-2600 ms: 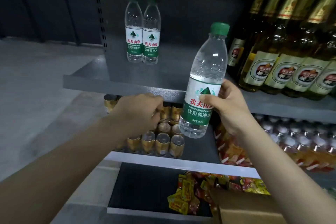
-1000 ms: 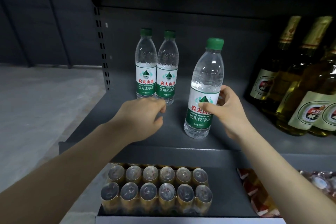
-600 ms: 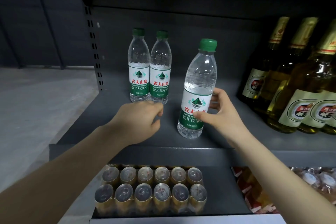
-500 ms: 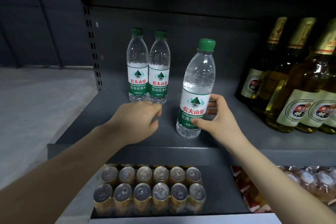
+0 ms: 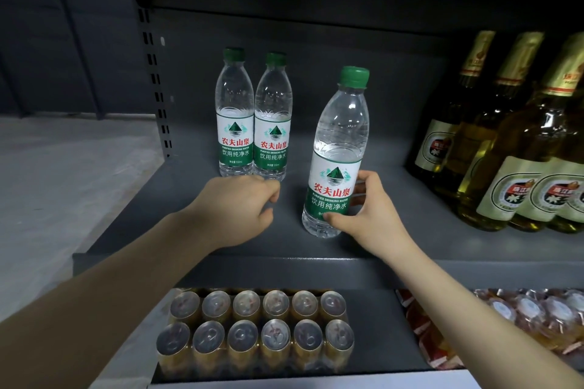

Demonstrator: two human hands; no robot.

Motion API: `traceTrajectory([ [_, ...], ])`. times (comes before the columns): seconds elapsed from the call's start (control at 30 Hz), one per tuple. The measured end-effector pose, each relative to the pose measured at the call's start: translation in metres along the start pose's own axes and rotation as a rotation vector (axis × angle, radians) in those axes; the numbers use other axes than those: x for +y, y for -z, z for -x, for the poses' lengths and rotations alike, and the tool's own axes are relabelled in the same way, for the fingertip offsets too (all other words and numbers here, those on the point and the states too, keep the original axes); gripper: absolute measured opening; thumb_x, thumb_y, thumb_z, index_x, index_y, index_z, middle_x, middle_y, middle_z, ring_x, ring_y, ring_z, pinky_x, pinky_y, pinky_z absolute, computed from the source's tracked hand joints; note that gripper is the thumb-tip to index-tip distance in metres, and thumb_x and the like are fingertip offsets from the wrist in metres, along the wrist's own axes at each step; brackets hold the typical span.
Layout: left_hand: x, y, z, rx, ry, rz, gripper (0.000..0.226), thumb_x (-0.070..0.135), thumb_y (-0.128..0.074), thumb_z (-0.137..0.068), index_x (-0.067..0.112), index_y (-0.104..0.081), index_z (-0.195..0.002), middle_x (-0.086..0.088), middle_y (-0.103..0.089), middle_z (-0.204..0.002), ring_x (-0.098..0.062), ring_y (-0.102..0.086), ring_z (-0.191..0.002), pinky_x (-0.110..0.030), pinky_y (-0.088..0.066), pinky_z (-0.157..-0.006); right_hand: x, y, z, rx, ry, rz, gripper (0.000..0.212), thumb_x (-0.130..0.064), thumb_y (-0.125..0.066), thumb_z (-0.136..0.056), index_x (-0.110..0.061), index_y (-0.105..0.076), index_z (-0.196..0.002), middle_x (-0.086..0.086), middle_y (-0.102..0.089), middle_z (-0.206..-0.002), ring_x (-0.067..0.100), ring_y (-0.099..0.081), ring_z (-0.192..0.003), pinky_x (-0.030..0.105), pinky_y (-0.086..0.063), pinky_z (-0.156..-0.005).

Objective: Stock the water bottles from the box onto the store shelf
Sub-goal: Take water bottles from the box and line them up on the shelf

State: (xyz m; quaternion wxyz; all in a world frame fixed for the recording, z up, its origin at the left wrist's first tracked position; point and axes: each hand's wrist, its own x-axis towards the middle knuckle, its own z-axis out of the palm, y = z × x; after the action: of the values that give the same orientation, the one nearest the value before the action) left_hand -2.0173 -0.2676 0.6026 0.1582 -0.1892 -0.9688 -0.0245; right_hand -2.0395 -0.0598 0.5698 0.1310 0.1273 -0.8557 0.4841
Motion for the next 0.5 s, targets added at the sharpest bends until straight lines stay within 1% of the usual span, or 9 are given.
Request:
traceTrajectory([
  [0.13,-0.002,-0.001,-0.001,-0.004,-0.001,0.007,0.022,0.027,-0.041,-0.092,0.023,-0.05,-0.112,0.007,-0.056,-0.113,-0.017,-0.053,-0.105,-0.025,-0.036,-0.073,0.001,-0.003,-0.01,0.0,-0.016,0.012,0.06,-0.011,-0.079,-0.065,-0.024,-0.037,-0.106,-0.019,-0.051,-0.09,-0.005,-0.052,-0.08,0.008,-0.042,-0.066],
  [0.23,-0.003,-0.003,-0.002,-0.002,-0.001,0.014,0.022,0.027,-0.041,-0.092,0.023,-0.049,-0.112,0.007,-0.056,-0.113,-0.016,-0.053,-0.105,-0.026,-0.036,-0.075,0.001,-0.005,-0.019,0.006,-0.035,0.016,0.06,-0.011,-0.079,-0.065,-0.023,-0.037,-0.106,-0.015,-0.052,-0.091,-0.002,-0.053,-0.08,0.016,-0.043,-0.072],
  [0.3,-0.004,-0.005,-0.003,-0.006,-0.002,0.016,0.022,0.027,-0.041,-0.092,0.023,-0.049,-0.112,0.007,-0.056,-0.113,-0.017,-0.053,-0.105,-0.026,-0.036,-0.075,0.001,-0.006,-0.026,0.004,-0.049,0.018,0.06,-0.011,-0.079,-0.065,-0.022,-0.037,-0.106,-0.016,-0.052,-0.09,0.0,-0.054,-0.079,0.021,-0.044,-0.077],
  [0.4,-0.007,-0.007,-0.005,-0.009,0.0,0.01,0.022,0.028,-0.041,-0.092,0.024,-0.049,-0.112,0.007,-0.056,-0.113,-0.016,-0.053,-0.106,-0.026,-0.035,-0.075,0.001,-0.008,-0.037,-0.002,-0.058,0.031,0.058,-0.009,-0.078,-0.066,-0.021,-0.036,-0.105,-0.019,-0.05,-0.086,0.0,-0.053,-0.076,0.022,-0.043,-0.077],
  [0.5,-0.009,-0.008,-0.008,-0.011,0.004,0.012,0.022,0.028,-0.041,-0.092,0.024,-0.049,-0.112,0.008,-0.056,-0.113,-0.016,-0.053,-0.106,-0.026,-0.036,-0.075,0.003,-0.011,-0.049,-0.004,-0.069,0.046,0.057,-0.009,-0.077,-0.067,-0.018,-0.038,-0.107,-0.018,-0.049,-0.084,0.01,-0.056,-0.08,0.026,-0.047,-0.079],
])
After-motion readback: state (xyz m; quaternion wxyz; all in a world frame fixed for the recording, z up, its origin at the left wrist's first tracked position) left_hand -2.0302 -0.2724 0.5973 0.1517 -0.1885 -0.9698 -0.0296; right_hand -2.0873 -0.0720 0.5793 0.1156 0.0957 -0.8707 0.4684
